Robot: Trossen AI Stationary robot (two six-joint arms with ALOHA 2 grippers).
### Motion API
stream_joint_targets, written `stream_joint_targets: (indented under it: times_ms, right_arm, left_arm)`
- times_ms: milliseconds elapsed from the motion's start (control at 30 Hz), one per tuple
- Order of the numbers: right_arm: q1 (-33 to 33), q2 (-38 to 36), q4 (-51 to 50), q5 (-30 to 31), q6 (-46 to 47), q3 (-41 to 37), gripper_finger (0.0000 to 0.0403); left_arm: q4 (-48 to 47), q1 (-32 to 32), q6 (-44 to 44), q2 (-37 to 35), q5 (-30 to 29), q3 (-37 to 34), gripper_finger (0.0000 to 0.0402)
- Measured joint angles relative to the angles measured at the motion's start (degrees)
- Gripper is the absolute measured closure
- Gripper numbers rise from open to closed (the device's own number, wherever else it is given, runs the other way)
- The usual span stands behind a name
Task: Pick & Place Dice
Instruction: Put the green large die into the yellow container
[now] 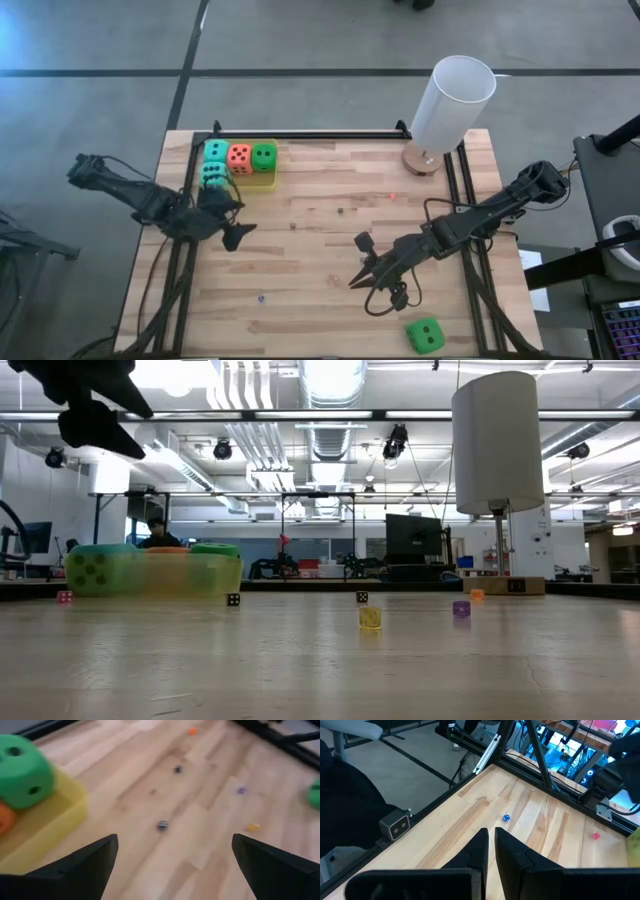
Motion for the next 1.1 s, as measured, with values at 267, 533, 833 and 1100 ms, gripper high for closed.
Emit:
stream_joint_targets:
  times_ms: [267,533,833,1100]
  right_arm:
    - [0.0,0.0,0.0,0.0,0.1,0.0,0.0374]
    - [0.0,0.0,0.0,0.0,0.1,0.0,0.0374]
    - [0.2,0.0,0.0,-0.1,0.5,0.0,0.0374]
    - [2.5,-3.6,-3.7,0.0,1.7,0.0,0.0374]
  left_arm:
    - [10.0,-5.7,2.3,0.0,-3.4,-4.6,0.0006]
    - [16.0,-6.0,3.2,0.0,-3.6,-9.2,0.0007]
    - [25.0,-8.0,10.7,0.0,-3.1,-9.5,0.0007]
    - [32.5,-13.5,18.4,0.8,-2.4,-9.5,0.0007]
